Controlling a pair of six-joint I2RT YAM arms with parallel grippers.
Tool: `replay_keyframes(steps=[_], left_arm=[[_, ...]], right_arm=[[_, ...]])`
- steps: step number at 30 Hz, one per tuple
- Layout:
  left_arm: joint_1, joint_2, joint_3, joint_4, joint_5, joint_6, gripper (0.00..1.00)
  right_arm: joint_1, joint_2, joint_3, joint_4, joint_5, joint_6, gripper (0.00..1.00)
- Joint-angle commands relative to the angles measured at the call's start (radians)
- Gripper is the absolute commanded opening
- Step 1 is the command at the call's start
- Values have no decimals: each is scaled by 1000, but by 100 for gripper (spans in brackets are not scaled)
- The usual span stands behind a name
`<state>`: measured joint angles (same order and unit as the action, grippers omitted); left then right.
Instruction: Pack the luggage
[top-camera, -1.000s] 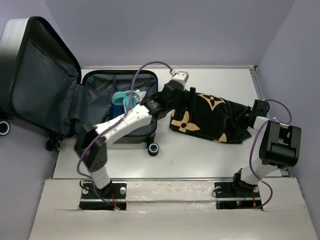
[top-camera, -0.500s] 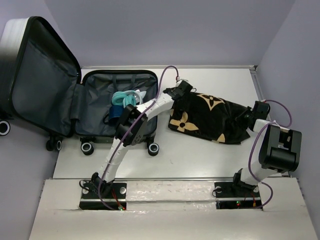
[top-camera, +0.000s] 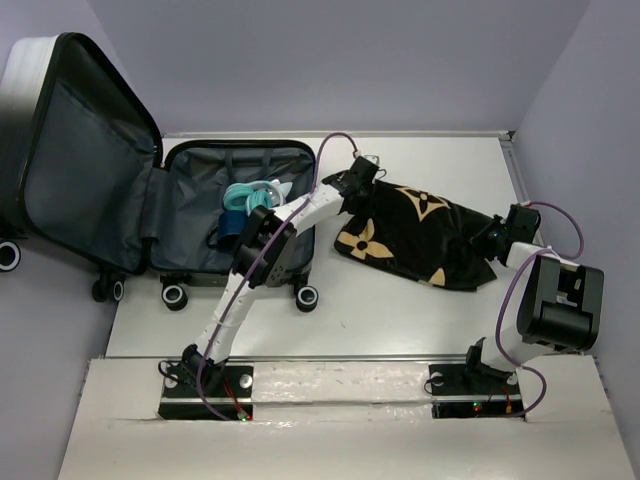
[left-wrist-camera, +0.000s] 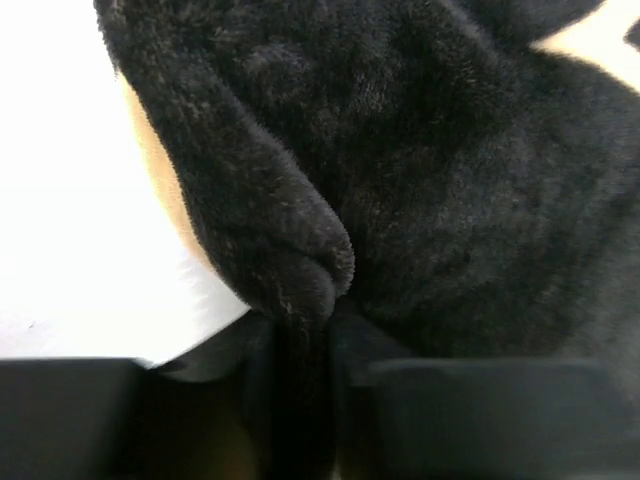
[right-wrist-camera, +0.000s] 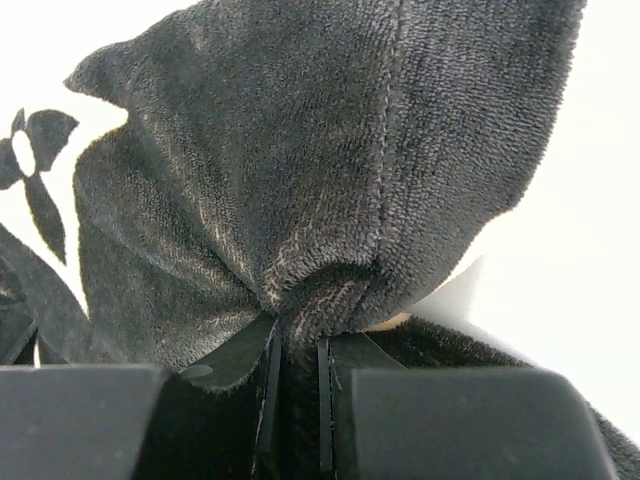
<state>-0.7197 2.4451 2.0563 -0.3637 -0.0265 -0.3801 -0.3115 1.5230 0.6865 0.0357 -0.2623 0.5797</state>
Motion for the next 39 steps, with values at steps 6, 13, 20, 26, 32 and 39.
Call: replay_keyframes(steps=[6,13,20,26,32,39], left_arm=[[17,-98,-219,183,178,-54,6],[14,-345,-214,223,189,-45,6],[17,-466,-113,138,172,-22,6],[97,-598,-48,46,168,-8,6],[313,-777,-111,-78,113,18,6],[618,-981,-347,-72,8,20,6]], right_arm=[[11,-69,-18,43,-52,-18,7],[68,-182,-12,32,-80,-9,7],[193,-379,62,-91,-15,-11,7],[397,-380,262,-125,20,26,7],[655,-154,542,-96,83,62,7],[896,248,931,-63,68,91,7]])
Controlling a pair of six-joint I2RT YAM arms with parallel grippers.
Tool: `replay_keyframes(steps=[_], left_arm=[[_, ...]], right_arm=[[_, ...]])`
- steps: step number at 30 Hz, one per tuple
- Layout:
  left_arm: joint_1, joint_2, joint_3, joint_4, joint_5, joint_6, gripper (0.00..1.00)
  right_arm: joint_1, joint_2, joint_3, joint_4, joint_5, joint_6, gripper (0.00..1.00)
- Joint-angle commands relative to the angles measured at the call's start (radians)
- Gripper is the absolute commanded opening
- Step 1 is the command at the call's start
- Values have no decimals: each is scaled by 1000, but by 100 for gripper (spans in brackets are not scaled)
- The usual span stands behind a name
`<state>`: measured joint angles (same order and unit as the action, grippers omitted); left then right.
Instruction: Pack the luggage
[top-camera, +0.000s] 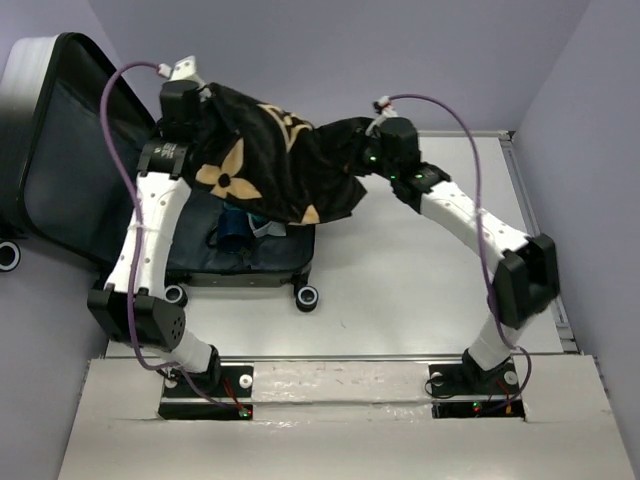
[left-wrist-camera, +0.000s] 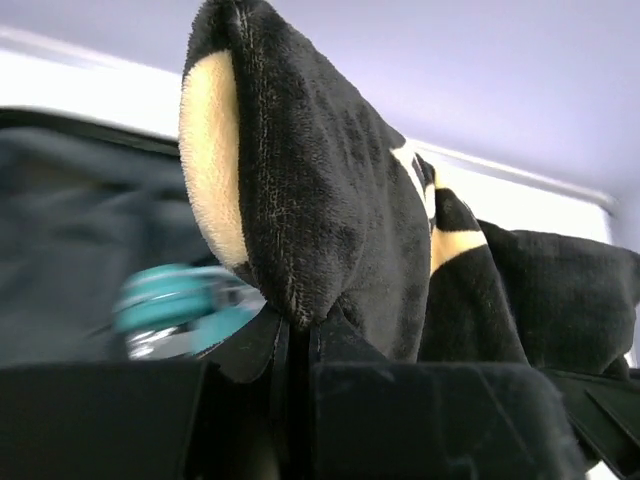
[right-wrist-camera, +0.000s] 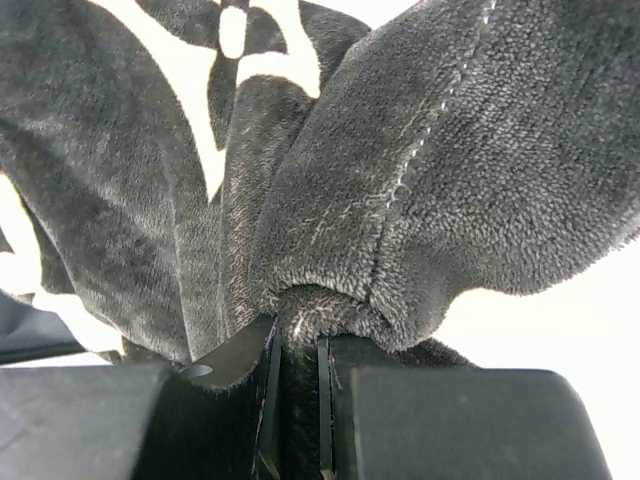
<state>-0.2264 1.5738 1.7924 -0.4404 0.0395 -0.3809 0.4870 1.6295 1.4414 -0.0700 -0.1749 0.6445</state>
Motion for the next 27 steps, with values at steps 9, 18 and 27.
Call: replay_keyframes(steps=[9,18,27], left_arm=[[378,-71,-288,109,-104,13,58],[348,-217,-277,60,-52,27,96],[338,-613,-557,8,-243,-1,92]], right_arm=[[219,688,654,-75,-98,-34,41],[239,684,803,-243,-49,-181,85],[248,482,768,-366,224,-417,100]])
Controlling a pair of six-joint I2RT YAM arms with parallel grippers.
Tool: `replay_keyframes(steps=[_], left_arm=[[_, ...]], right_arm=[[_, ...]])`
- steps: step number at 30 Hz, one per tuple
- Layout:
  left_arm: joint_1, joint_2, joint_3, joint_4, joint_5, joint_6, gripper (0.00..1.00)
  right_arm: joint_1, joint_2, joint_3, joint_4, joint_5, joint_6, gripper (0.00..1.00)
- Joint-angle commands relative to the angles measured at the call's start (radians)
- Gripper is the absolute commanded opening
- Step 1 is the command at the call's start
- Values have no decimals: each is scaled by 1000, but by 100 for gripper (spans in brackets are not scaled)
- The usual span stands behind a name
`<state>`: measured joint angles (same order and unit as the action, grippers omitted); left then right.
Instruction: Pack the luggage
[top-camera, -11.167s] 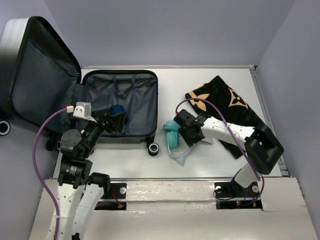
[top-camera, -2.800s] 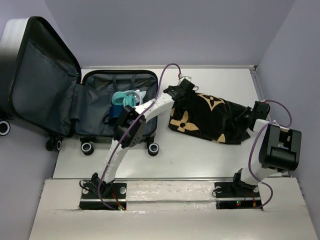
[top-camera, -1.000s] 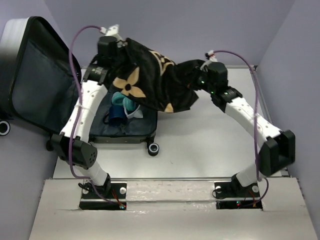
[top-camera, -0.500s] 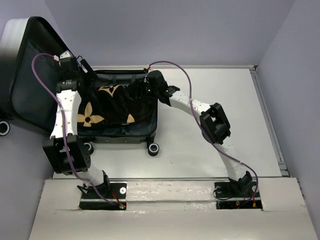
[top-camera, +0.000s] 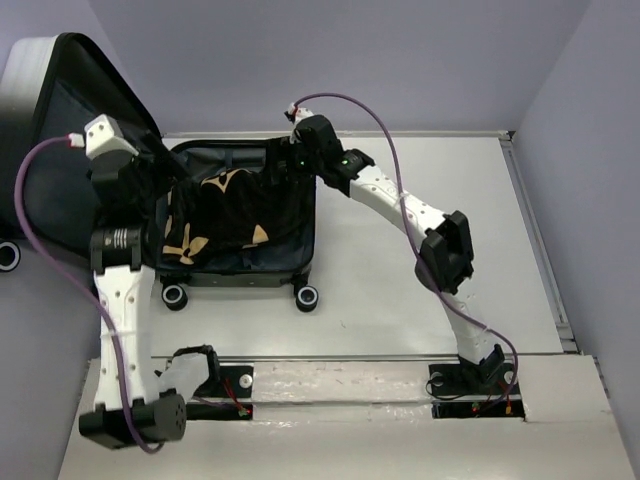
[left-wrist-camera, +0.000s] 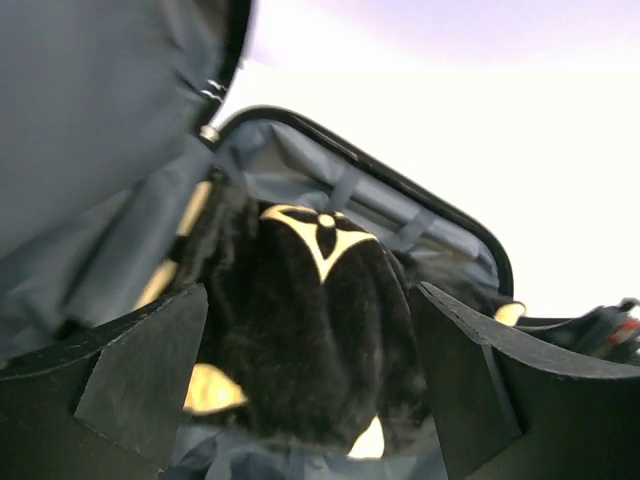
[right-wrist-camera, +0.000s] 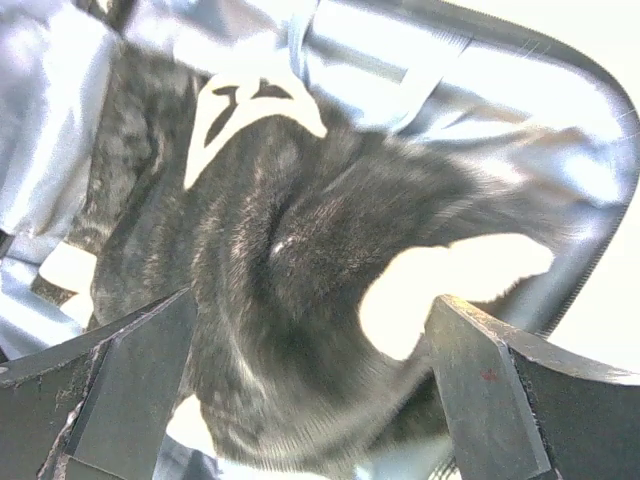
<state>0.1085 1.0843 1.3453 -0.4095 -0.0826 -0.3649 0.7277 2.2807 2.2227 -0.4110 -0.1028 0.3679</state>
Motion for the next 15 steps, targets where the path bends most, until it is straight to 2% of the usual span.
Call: replay_keyframes(steps=[1,4,6,7,9,10,12,15], left_arm=[[3,-154,-132,-29,-149,-23,92],[3,-297,-204,-61,-279,-54,91],[3,-351,-245,-90,-396,-71,91],[3,-397,-258,-104,-440,-83,90],[3,-438,-296,-129,-564,-117,90],[3,-466,-304,-138,-632,-130,90],[3,-481,-327,-164,-699,-164,89],[3,-482,-368,-176,-847,-169,90]], right_arm=[[7,-190,-32,-28,169,-159,100],[7,-283,-143,-32,232,-211,100],[7,-344,-222,-20,235,-225,96],[7,-413,-323,16,223,-237,85],[7,-482,-423,67,157,-251,72],[7,-536,-496,99,117,-251,58],[7,-573,-553,126,66,-248,51],[-2,-589,-590,150,-44,-234,52]])
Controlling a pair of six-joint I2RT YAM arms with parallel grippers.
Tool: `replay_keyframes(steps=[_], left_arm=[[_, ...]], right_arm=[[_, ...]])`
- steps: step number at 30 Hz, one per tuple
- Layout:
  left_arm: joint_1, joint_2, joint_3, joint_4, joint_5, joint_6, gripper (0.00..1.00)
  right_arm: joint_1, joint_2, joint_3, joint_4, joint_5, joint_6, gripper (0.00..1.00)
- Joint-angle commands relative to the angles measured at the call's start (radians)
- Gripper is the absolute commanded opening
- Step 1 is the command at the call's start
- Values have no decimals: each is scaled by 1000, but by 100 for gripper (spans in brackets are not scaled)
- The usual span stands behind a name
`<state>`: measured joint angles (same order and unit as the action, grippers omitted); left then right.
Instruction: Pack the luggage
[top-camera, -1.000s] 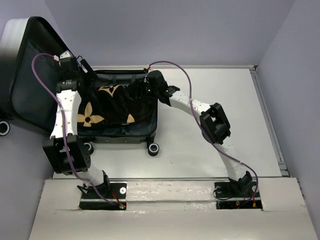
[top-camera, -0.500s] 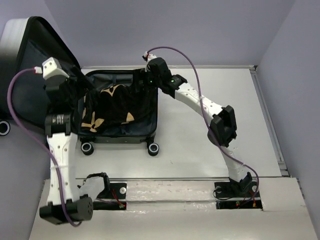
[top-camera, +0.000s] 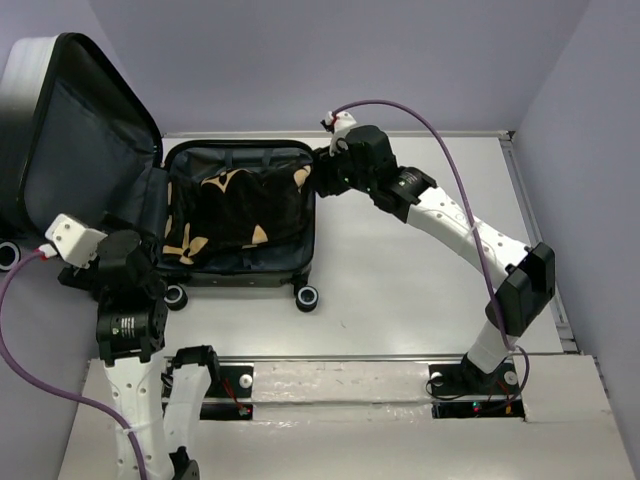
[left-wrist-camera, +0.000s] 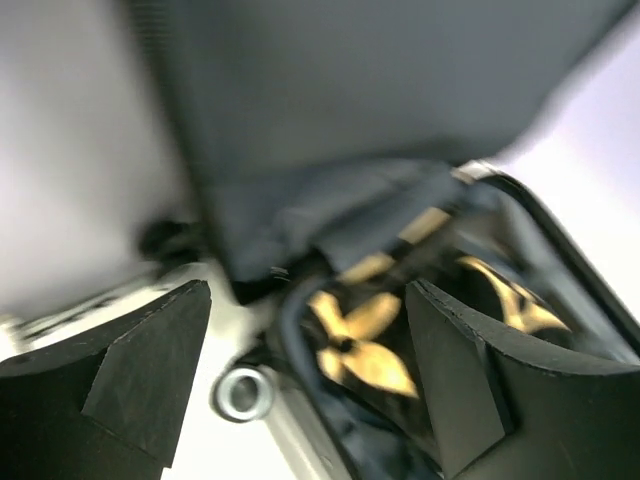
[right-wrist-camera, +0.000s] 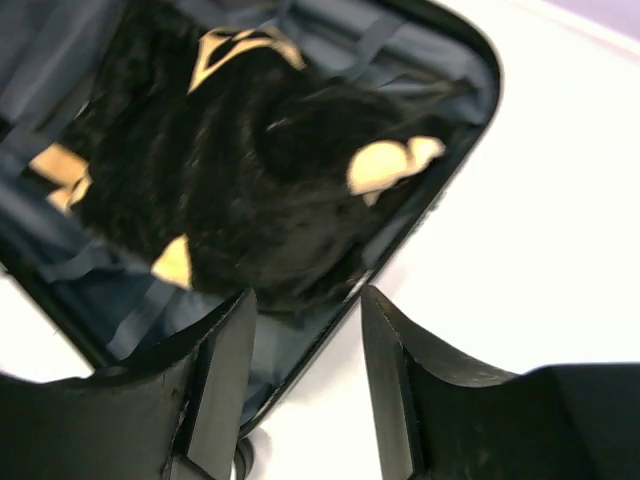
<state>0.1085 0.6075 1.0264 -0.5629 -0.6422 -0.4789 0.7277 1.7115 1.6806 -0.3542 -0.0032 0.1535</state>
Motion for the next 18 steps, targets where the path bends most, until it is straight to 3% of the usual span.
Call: replay_keyframes(steps=[1,4,11,13,18], left_arm=[[5,9,-80,-23,-328,-49,90],[19,43,-114,43,-427,-3,93],[141,238,-17,176,-381,101,94],[238,247,-19,244,-306,140,94],[282,325,-22,288,-262,155,88]], right_arm=[[-2,-16,-55,93,-165,-17,55],[-2,-7,-76,104,-195,-12,60],[-2,34,-104,135,-308,-12,67],[-2,40,-110,142,-308,-9,67],[-11,82,-114,149,-256,14,73]])
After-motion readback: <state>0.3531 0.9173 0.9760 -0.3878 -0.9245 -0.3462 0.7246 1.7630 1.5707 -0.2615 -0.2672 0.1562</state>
